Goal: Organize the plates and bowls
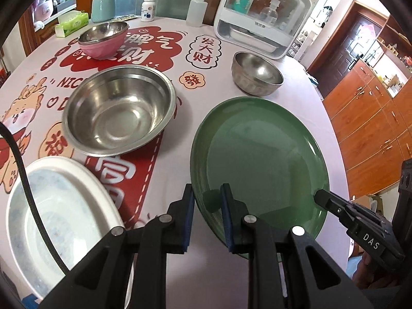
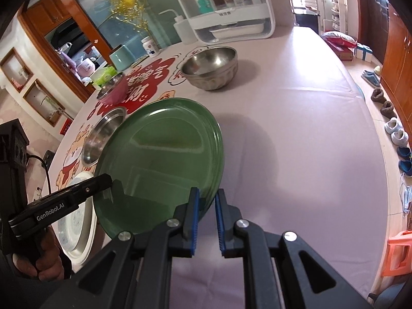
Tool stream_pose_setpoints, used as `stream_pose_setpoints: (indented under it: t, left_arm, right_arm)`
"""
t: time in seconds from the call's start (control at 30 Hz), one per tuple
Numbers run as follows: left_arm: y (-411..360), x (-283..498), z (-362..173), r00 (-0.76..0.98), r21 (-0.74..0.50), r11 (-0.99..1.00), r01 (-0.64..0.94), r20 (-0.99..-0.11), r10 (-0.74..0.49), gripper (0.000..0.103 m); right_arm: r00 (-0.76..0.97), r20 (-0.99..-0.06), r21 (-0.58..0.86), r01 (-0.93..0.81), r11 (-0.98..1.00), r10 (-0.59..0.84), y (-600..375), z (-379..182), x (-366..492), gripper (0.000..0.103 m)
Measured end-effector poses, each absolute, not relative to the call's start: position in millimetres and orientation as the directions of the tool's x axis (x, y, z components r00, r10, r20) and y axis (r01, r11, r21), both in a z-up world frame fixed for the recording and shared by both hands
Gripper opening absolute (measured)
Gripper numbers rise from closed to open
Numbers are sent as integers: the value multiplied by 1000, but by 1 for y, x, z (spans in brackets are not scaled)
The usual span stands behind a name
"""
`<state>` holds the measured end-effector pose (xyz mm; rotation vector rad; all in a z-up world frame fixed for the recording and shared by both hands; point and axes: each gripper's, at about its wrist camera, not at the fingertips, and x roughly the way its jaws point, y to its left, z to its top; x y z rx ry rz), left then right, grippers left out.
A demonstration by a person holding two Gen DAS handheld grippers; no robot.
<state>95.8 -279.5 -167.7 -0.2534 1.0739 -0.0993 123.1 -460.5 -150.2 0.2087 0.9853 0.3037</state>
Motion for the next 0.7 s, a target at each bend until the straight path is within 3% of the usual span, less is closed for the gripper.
stream_pose_setpoints:
  t: [0.7]
  left_arm:
    - [-239, 33, -138, 527, -203, 977, -62, -838, -141, 18]
  right_arm:
    - [530, -749, 305, -256, 917, 397, -417, -131, 77, 12]
